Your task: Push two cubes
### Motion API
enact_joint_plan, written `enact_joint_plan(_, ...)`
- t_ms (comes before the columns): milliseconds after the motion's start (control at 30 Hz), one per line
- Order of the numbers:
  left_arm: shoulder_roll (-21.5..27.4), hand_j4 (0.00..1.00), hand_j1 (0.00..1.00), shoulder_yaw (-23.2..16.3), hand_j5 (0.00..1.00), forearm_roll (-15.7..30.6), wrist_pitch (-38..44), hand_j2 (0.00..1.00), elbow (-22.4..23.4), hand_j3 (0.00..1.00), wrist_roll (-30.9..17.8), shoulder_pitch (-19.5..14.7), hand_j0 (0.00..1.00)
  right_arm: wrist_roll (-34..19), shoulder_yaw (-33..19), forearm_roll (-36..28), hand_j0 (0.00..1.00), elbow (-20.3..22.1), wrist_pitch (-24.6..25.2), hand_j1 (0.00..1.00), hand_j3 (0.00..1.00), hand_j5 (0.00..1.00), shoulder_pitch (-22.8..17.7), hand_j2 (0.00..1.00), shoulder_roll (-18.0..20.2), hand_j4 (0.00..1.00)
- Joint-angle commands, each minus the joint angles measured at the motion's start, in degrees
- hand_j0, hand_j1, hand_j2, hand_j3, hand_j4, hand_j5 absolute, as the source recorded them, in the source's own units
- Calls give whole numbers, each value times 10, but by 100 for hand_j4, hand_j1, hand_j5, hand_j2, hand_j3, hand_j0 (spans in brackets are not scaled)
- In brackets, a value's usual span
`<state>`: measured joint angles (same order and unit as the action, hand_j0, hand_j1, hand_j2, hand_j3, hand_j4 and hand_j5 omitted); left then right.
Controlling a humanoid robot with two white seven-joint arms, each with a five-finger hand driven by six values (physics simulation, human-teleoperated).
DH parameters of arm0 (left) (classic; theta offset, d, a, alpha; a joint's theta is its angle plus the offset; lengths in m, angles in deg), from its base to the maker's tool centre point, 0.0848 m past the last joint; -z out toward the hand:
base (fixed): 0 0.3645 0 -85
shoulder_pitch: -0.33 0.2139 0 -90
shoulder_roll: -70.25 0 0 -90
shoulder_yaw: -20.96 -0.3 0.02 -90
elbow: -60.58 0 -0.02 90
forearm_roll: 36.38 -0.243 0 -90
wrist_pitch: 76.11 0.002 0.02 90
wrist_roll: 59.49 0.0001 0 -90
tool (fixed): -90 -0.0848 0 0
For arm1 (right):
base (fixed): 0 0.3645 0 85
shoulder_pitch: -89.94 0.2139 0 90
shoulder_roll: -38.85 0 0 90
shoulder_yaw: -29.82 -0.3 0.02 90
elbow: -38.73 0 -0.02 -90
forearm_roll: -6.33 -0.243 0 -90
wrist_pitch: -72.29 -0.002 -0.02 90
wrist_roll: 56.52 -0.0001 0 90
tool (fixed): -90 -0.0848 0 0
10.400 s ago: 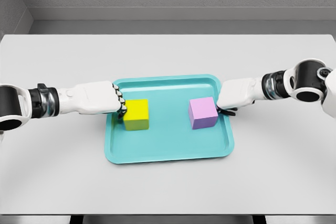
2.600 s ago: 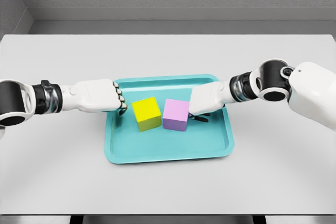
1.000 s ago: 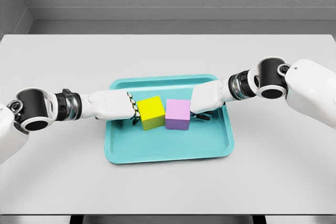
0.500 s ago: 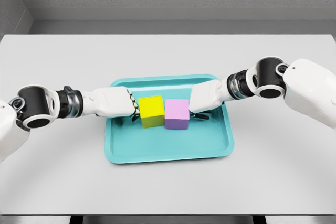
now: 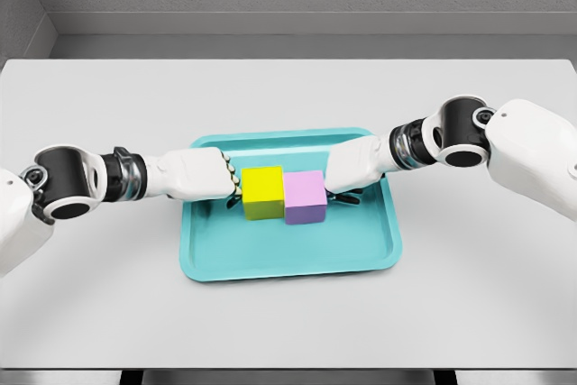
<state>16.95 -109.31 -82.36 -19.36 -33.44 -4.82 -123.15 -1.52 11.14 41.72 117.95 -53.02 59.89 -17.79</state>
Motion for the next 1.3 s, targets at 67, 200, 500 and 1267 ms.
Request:
enact_joint_plan(67,-1,53,53,-7,53,2,-18,53,-2,53,3,2,53,0,0,-3,16,1,3,16,16,16,0,16,5,16)
enact_joint_plan(200,-1,51,51,-7,51,2,-18,51,-3,51,3,2,51,0,-1,-4,16,1,3,16,16,16,2,16,6,16)
enact_joint_plan(500,-1,51,51,-7,51,4,-18,51,-3,51,3,1,51,0,8,-3,16,1,3,16,16,16,4,16,5,16)
enact_joint_plan(1267,39,51,51,5,51,40,-18,51,-28,51,3,-7,51,0,6,-9,16,37,3,16,16,16,21,16,67,16)
